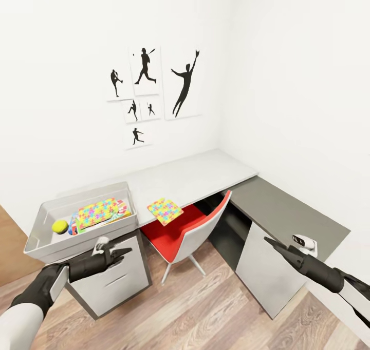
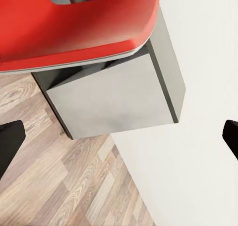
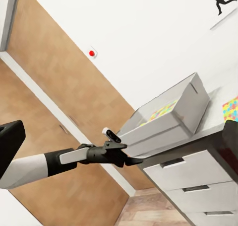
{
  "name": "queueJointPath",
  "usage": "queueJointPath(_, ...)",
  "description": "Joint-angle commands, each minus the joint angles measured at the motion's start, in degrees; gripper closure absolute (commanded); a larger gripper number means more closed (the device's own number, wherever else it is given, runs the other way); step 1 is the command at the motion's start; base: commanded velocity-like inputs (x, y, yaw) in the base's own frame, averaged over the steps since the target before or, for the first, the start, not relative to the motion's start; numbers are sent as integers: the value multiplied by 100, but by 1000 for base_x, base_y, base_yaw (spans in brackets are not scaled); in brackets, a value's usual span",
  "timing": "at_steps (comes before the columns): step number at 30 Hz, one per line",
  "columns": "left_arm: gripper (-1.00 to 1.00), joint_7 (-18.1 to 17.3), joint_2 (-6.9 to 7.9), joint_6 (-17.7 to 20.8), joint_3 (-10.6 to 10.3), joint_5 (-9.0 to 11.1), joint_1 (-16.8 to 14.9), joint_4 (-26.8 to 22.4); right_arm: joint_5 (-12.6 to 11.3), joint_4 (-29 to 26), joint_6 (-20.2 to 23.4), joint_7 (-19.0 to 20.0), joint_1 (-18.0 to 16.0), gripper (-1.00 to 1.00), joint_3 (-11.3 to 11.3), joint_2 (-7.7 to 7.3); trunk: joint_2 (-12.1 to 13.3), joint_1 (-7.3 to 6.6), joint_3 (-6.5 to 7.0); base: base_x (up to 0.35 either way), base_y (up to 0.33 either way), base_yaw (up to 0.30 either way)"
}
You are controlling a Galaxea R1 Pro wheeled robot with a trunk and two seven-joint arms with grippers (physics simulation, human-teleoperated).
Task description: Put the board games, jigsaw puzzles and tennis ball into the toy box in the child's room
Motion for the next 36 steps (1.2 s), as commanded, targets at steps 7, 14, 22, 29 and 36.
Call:
queueJointPath(7, -100, 10, -6, 35, 162, 10, -5, 3, -57, 66, 46, 2, -10, -100, 35, 3, -13, 4, -10, 158, 0, -3)
queueJointPath(14, -100, 13, -9, 33, 183, 7, -5, 1, -61, 109, 44, 27, -8, -100, 35, 4, -13, 4, -10, 97, 0, -1)
queueJointPath(22, -100, 35, -15, 34, 184, 6, -5, 5, -69, 118, 44, 56, -8, -100, 35, 4, -13, 4, 2, 13, -58, 0)
queueJointPath(29, -100, 22, -11, 35, 186, 6, -5, 3, -62, 119, 42, 65, -7, -100, 35, 20, -13, 4, 43, 2, -182, 17)
queueJointPath(36, -100, 32, -15, 33, 183, 6, -5, 1, -59, 114, 36, 75, -7, -100, 35, 25, -13, 4, 51, 72, -36, 7)
